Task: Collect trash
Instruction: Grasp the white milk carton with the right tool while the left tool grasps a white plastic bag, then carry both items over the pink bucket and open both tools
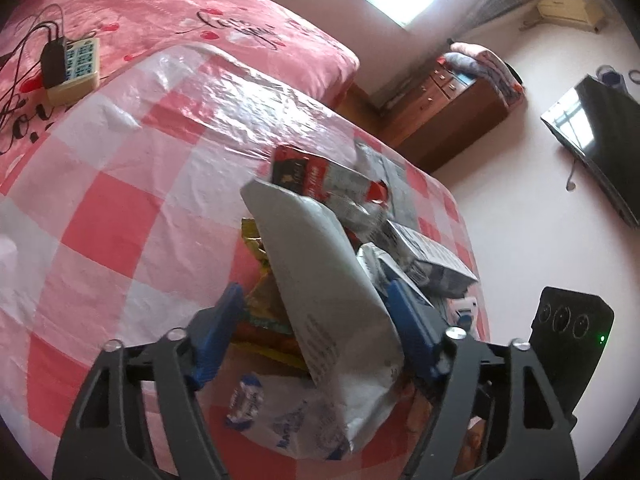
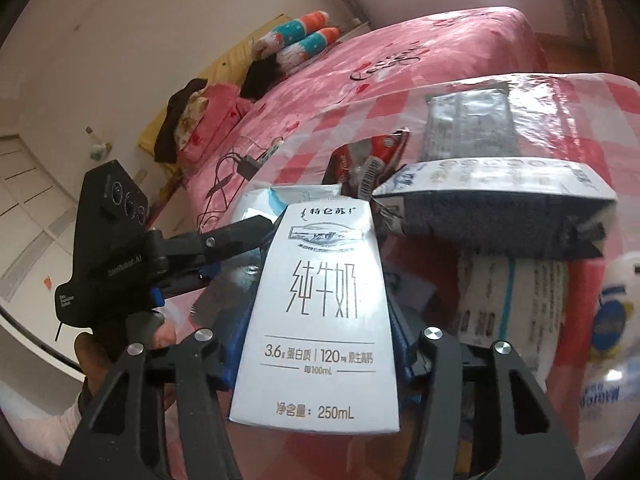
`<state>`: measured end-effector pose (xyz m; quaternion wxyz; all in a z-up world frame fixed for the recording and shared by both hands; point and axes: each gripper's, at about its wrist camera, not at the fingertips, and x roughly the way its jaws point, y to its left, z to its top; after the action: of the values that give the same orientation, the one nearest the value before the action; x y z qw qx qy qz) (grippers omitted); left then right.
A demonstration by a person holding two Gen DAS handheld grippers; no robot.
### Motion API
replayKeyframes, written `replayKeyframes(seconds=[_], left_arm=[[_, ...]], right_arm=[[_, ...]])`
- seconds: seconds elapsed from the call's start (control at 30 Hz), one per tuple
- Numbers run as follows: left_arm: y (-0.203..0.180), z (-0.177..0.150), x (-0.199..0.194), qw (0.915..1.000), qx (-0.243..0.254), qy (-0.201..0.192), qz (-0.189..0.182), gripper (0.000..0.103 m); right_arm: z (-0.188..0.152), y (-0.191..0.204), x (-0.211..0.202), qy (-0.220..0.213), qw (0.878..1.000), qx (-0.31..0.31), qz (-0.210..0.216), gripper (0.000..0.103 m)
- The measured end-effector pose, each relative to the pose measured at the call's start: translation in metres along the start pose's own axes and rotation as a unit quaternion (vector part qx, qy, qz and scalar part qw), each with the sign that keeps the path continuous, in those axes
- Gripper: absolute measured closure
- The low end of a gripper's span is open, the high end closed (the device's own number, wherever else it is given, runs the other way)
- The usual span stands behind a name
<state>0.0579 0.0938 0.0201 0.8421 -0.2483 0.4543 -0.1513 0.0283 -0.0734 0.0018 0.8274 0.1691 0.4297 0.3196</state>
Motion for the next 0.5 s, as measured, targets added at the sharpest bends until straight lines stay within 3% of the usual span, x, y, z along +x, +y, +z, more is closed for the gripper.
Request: replayKeyframes(seconds=[0.2, 0.3, 0.5], left_arm=[[-0.013, -0.014, -0.010, 0.9999, 0.009, 0.007, -0.002, 0.056], [-0.012, -0.023, -0.014, 0.9999, 0.007, 0.012, 0.000, 0.060], [-0.006, -0.040, -0.030, 0.9997, -0.001, 0.012, -0.024, 0.066]], right_arm=[[-0.016, 0.006, -0.010, -0.016, 1.000, 0.008, -0.021, 0.047], [-0.024, 0.010, -0.020, -0.029, 0.999, 0.019, -0.014, 0.048], [-0.041, 0.029, -0.037, -0.044, 0.998, 0.008, -0.042, 0.048]])
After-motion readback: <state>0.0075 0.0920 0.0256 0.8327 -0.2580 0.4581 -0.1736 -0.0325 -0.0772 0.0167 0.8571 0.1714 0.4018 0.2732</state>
